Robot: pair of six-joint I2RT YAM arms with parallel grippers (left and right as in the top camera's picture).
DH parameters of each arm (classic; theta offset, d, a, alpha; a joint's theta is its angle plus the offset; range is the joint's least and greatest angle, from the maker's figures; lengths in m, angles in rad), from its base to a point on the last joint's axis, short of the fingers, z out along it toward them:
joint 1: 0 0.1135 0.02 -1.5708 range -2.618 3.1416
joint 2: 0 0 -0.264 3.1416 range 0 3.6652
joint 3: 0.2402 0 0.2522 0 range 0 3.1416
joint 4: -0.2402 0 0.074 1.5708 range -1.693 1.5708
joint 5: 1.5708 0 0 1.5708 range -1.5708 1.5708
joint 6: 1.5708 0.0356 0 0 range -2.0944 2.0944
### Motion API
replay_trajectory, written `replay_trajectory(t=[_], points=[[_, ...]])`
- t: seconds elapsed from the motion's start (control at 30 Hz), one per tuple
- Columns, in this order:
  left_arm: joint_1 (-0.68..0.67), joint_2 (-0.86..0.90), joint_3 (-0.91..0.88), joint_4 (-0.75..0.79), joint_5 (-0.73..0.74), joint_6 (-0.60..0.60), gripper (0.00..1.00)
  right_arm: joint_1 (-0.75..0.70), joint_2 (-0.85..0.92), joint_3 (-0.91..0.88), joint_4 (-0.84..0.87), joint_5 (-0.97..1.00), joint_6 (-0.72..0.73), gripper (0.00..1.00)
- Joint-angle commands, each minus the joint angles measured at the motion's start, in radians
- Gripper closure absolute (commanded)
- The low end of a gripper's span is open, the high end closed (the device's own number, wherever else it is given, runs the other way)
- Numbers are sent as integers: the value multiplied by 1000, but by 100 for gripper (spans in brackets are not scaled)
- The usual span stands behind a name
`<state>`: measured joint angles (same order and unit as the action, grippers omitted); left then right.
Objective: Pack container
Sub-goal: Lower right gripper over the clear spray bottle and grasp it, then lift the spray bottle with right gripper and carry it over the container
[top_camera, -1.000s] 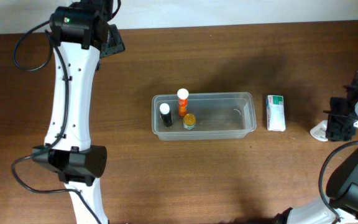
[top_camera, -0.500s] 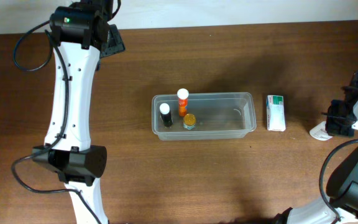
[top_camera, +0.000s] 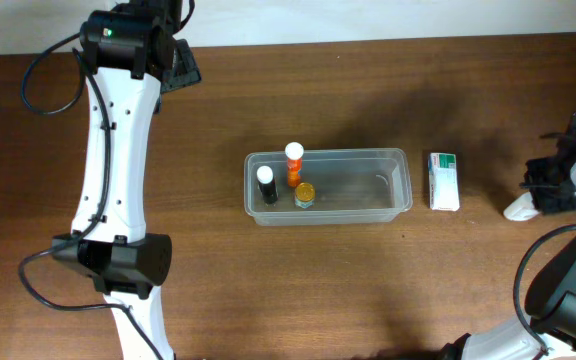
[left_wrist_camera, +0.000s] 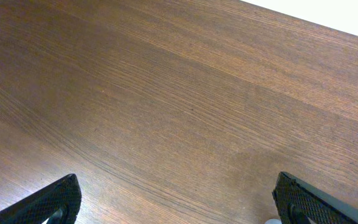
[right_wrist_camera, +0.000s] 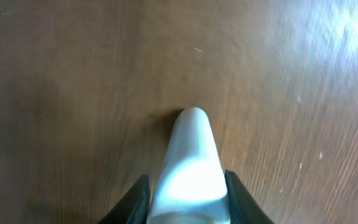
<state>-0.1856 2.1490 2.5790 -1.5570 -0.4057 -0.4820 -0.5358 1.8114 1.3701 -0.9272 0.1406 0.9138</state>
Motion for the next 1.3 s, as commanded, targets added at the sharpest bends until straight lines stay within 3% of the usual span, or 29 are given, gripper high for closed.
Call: replay_trajectory(t=[0.0,0.17,0.37,0.73,1.07,1.27], points=[[3,-8,6,0,-17,13,1,19,-26,114,5,-34,-354,96],[3,-8,6,-1,-17,13,1,83,-53,232,-13,-161,-584,93],[3,-8,6,0,-17,13,1,211,-73,389,-106,-175,-655,93],[3,-8,6,0,-17,13,1,548,-74,772,-470,-183,-674,94],[3,-8,6,-1,-17,13,1,885,-59,784,-514,-182,-674,94],[3,-8,6,-1,-17,13,0,996,-53,766,-544,-171,-674,94]])
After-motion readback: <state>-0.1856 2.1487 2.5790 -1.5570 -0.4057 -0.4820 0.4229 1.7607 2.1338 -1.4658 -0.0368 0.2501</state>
